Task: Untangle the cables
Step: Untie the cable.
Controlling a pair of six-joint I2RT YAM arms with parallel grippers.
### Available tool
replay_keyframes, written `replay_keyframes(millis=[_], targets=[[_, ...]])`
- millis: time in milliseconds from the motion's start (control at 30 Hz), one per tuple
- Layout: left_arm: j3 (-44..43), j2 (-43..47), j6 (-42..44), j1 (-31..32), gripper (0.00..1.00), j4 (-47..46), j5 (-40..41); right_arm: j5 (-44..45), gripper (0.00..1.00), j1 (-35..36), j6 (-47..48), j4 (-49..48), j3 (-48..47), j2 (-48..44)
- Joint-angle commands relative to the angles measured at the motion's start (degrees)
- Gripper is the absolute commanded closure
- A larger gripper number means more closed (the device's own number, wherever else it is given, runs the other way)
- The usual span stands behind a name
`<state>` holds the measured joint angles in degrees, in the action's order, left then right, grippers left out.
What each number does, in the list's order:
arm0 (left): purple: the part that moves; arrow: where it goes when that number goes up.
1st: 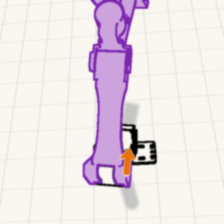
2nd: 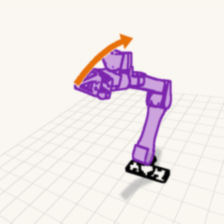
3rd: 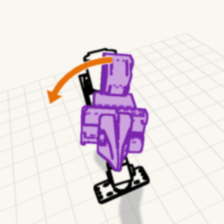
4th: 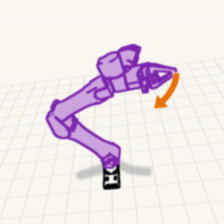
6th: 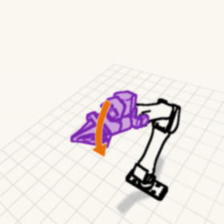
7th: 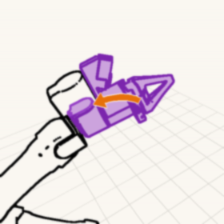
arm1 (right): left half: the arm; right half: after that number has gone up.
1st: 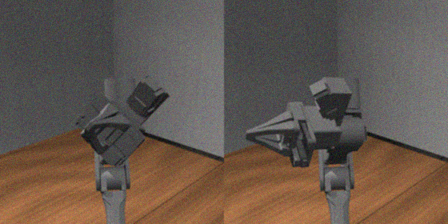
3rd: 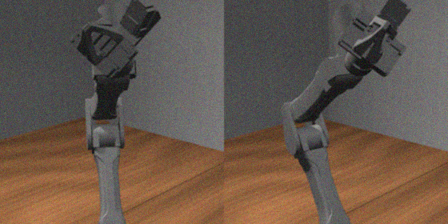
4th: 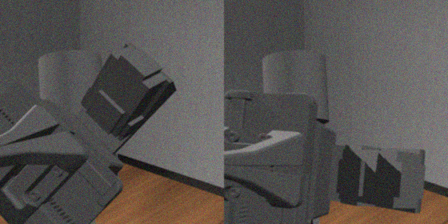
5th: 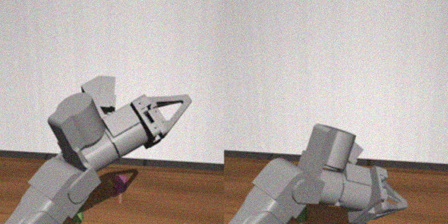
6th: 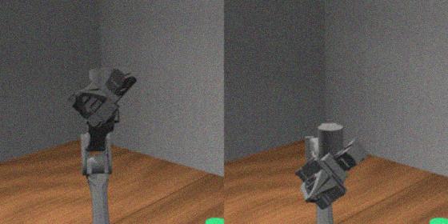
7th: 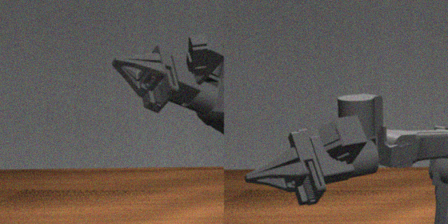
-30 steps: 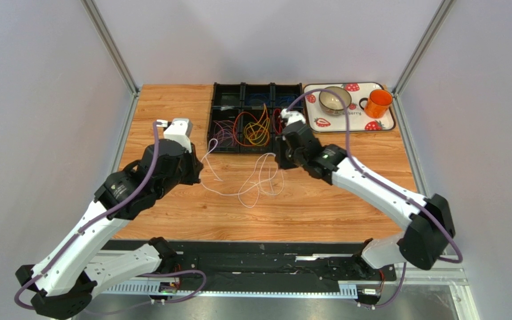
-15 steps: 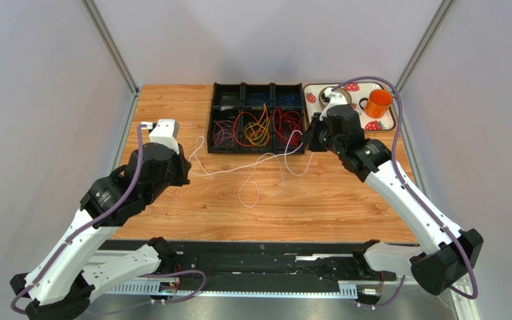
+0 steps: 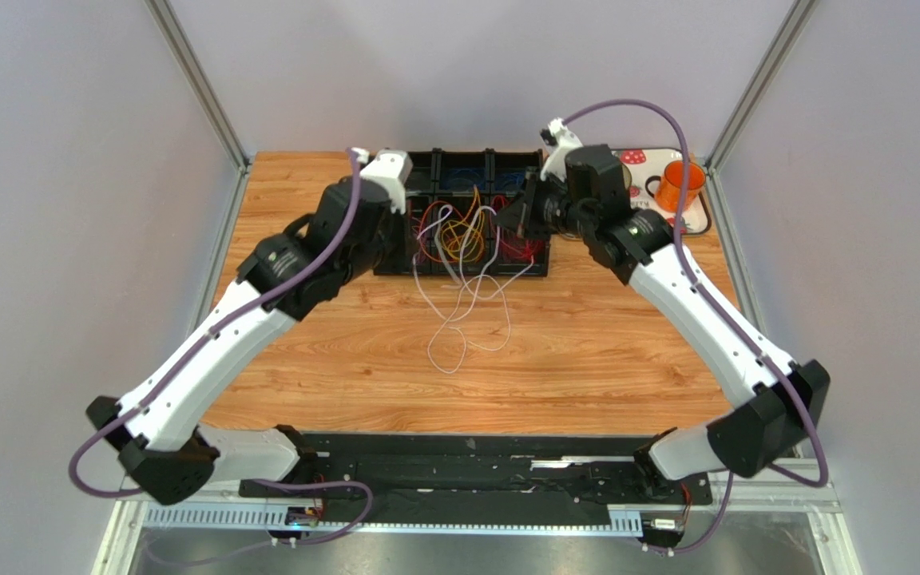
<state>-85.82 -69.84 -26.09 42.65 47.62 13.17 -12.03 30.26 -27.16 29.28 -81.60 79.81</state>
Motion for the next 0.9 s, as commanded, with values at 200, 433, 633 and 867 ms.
replay_keyframes(millis=[200, 433, 633, 867], targets=[[-31.8, -24.7, 4.9, -10.1, 1.00, 0.5, -17.6, -2.3, 1.00, -1.0, -0.1, 3.9, -31.0, 21.2], [-50.2, -42.6, 3.5, -17.6, 1.00, -3.7, -29.5, -4.3, 1.00, -4.7, -2.0, 0.8, -47.6, 37.3], [-51.2, -49.8, 1.2, -20.4, 1.00, -14.6, -33.6, -10.3, 1.00, -8.1, -7.7, -13.5, -48.4, 43.8], [-51.5, -56.8, -2.6, -22.0, 1.00, -27.1, -36.0, -12.8, 1.00, -9.8, -10.7, -22.8, -53.7, 52.5]])
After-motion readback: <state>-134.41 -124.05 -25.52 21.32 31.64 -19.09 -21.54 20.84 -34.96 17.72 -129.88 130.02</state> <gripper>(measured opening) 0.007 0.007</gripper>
